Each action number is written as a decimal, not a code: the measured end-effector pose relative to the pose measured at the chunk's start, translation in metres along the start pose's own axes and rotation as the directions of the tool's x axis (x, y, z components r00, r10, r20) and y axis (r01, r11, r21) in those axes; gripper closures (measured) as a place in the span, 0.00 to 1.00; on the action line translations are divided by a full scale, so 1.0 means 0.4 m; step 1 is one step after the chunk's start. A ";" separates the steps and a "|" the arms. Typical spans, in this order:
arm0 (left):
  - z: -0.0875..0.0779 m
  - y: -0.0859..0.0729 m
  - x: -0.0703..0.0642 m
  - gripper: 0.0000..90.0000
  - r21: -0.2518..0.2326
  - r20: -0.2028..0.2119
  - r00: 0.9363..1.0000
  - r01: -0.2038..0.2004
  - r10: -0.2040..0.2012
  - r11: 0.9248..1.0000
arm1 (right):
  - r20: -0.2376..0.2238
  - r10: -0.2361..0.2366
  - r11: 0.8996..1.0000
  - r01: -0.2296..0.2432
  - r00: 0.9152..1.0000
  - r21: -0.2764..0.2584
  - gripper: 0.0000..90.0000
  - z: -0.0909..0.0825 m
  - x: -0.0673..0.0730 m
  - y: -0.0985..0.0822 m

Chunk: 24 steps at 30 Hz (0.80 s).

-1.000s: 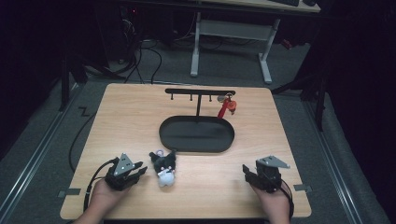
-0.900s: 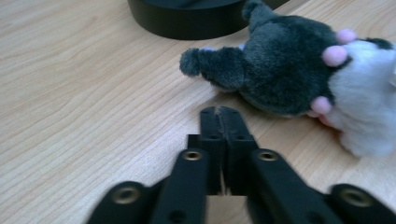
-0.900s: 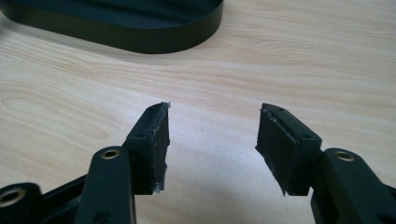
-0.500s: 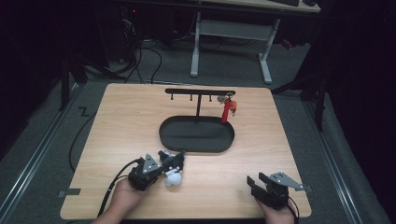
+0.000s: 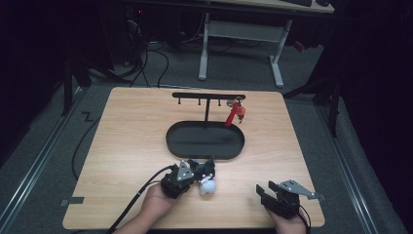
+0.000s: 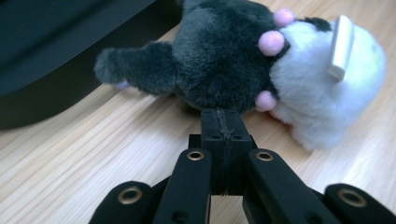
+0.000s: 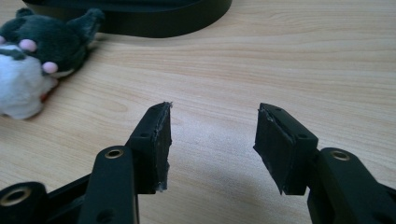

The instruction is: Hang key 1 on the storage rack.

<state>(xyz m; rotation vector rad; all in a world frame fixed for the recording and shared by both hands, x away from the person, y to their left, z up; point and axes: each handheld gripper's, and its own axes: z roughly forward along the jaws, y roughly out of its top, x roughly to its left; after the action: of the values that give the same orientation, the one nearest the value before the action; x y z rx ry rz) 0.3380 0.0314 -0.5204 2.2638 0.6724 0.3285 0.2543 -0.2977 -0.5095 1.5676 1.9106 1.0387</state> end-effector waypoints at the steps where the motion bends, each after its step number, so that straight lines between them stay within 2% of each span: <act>1: 0.005 0.007 -0.007 1.00 0.003 0.005 1.000 -0.007 0.007 1.000 | -0.001 -0.004 1.000 0.004 1.000 0.001 0.51 0.001 -0.002 -0.001; 4: 0.030 0.033 -0.033 1.00 -0.005 0.019 1.000 -0.025 0.025 1.000 | -0.001 0.003 1.000 -0.003 1.000 0.003 0.51 0.002 -0.003 -0.002; 7: 0.049 0.051 -0.045 1.00 -0.017 0.029 0.999 -0.016 0.017 1.000 | 0.000 0.003 1.000 -0.003 1.000 0.003 0.51 0.000 -0.006 -0.003; 10: 0.048 0.051 -0.044 0.99 -0.023 0.026 1.000 -0.012 0.013 1.000 | 0.001 0.007 1.000 -0.007 1.000 -0.001 0.51 -0.003 -0.007 -0.003; 13: 0.029 0.035 -0.032 0.94 -0.027 0.024 1.000 -0.001 0.002 1.000 | 0.001 0.010 1.000 -0.010 1.000 -0.002 0.51 -0.002 -0.010 -0.004; 19: -0.054 -0.020 0.040 0.86 -0.067 -0.026 0.998 0.059 -0.060 0.996 | 0.006 0.011 1.000 -0.011 1.000 0.007 0.51 0.004 -0.007 -0.005; 24: -0.152 -0.084 0.121 0.76 -0.100 -0.092 0.990 0.093 -0.102 0.991 | 0.028 0.013 1.000 -0.014 1.000 0.020 0.51 0.008 -0.008 -0.009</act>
<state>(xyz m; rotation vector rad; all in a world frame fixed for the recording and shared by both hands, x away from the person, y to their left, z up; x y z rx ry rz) 0.3402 0.1137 -0.5007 2.1270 0.7987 0.4164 0.2554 -0.3001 -0.5146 1.5998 1.9001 1.0011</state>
